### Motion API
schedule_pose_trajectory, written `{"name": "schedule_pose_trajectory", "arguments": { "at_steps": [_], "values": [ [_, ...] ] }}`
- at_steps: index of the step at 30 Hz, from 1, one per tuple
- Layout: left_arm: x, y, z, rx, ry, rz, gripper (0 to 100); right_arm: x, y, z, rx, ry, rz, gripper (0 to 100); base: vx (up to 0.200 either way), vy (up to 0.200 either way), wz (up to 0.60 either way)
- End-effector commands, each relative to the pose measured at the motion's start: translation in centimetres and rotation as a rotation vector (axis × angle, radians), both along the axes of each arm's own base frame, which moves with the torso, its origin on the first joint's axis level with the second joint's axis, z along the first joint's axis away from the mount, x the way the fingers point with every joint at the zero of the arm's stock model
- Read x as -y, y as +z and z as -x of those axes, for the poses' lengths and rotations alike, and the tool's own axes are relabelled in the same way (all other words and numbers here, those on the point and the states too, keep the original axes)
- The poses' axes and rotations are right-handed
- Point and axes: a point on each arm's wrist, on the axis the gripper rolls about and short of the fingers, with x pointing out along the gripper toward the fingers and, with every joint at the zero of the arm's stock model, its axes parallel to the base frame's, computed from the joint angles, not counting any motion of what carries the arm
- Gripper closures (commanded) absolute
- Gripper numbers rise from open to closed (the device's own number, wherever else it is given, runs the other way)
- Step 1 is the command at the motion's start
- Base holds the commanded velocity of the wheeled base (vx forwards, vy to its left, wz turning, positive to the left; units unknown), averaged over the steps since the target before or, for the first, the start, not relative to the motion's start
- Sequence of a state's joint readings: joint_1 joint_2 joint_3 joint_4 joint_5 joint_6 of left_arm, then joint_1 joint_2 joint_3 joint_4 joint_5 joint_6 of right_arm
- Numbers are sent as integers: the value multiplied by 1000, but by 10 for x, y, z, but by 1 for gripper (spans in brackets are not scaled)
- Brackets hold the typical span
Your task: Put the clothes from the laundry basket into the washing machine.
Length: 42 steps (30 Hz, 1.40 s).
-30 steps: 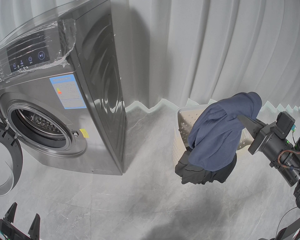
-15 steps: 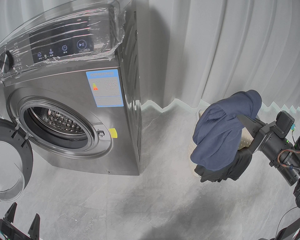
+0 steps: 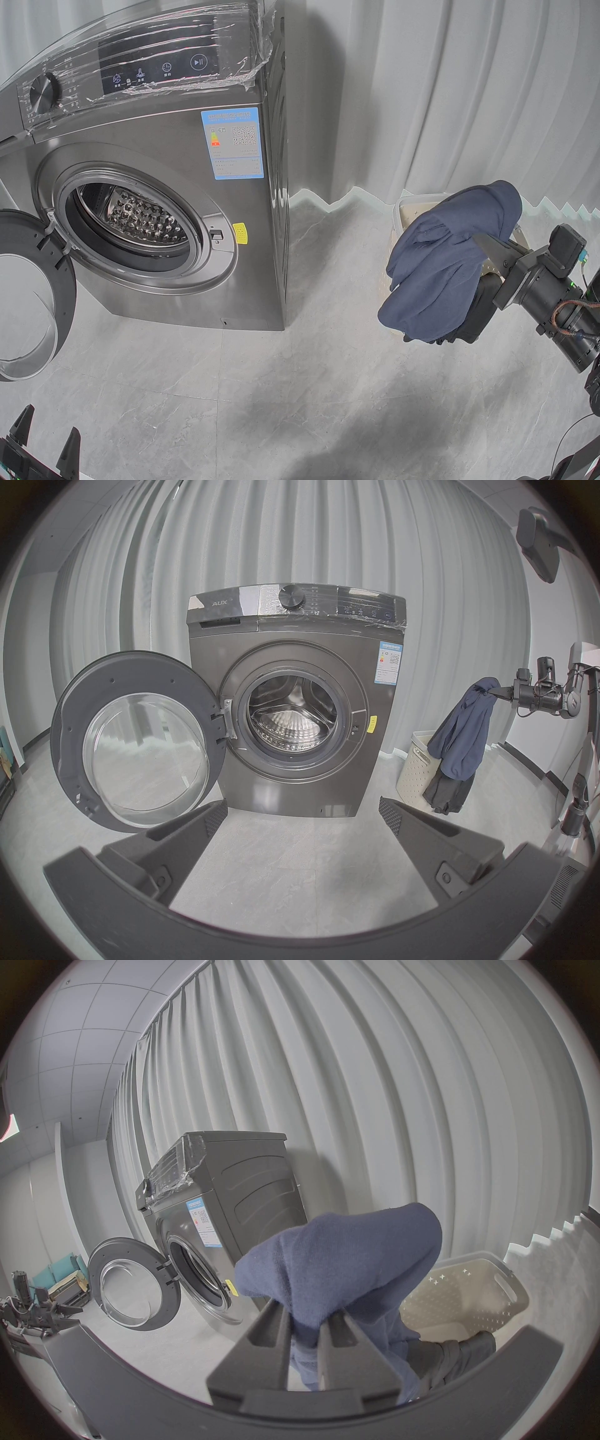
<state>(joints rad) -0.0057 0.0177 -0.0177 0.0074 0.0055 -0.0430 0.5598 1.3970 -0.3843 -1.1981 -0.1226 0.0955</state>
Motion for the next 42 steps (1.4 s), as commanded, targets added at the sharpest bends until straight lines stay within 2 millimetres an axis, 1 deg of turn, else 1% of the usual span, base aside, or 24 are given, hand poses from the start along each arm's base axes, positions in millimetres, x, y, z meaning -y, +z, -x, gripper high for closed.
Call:
{"name": "schedule_pose_trajectory", "arguments": {
  "at_steps": [1, 2, 26, 35, 42],
  "values": [
    [0, -4, 0, 1, 0, 0, 0, -1, -2, -1, -8, 0, 4, 100, 0, 0, 0],
    [0, -4, 0, 1, 0, 0, 0, -1, -3, -1, -9, 2, 5, 100, 0, 0, 0],
    [0, -4, 0, 1, 0, 0, 0, -5, -11, 1, -38, 26, 15, 100, 0, 200, 0],
    [0, -4, 0, 1, 0, 2, 0, -10, -13, 3, -53, 60, 3, 100, 0, 200, 0],
    [0, -4, 0, 1, 0, 2, 0, -13, -13, 4, -52, 89, 0, 100, 0, 0, 0]
  ]
}}
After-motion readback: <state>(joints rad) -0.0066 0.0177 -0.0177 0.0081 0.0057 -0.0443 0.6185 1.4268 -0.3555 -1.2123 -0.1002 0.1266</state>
